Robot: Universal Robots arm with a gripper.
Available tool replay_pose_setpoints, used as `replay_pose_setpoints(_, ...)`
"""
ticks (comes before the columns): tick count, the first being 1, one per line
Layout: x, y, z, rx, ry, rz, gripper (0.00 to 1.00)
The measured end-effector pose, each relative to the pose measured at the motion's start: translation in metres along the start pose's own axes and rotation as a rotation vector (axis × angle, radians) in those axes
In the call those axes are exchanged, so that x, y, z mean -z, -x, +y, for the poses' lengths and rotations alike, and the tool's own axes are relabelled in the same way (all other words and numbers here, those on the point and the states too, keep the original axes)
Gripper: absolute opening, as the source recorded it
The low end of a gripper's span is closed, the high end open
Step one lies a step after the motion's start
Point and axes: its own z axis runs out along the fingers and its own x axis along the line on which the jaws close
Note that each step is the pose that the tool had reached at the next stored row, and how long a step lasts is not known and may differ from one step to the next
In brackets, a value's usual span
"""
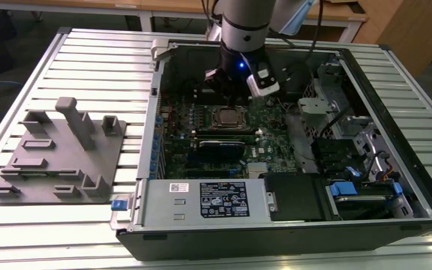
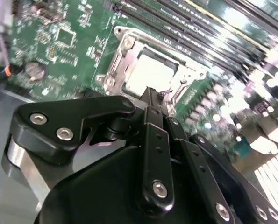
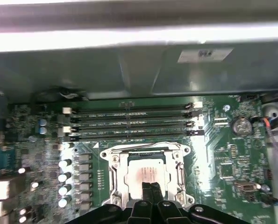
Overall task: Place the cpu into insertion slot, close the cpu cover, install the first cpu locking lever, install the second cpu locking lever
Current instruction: 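Install the second cpu locking lever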
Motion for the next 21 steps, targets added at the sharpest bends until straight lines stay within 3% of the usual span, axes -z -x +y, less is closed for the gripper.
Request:
replay_pose_setpoints(2,0.0182,0.0007,0.0040,0.005,-0.0032,0.0064,0.10)
replay_pose_setpoints(3,0.0306,0.0012,0.0066,0.009,-0.0059,0.0109,0.10)
replay_pose_setpoints(7,0.0909,0.0036,0.0197,0.025,-0.0177,0.0323,0.10)
replay_pose_setpoints(8,0.1022,0.0041,0.0221,0.028,-0.0198,0.0363,0.10)
replay_pose_setpoints(10,0.1184,0.0047,0.0257,0.033,-0.0231,0.0422,0.10)
replay_pose_setpoints(12,0.1262,0.0051,0.0273,0.035,-0.0247,0.0450,0.10)
replay_pose_setpoints(21,0.1267,0.0051,0.0274,0.035,-0.0246,0.0451,0.10)
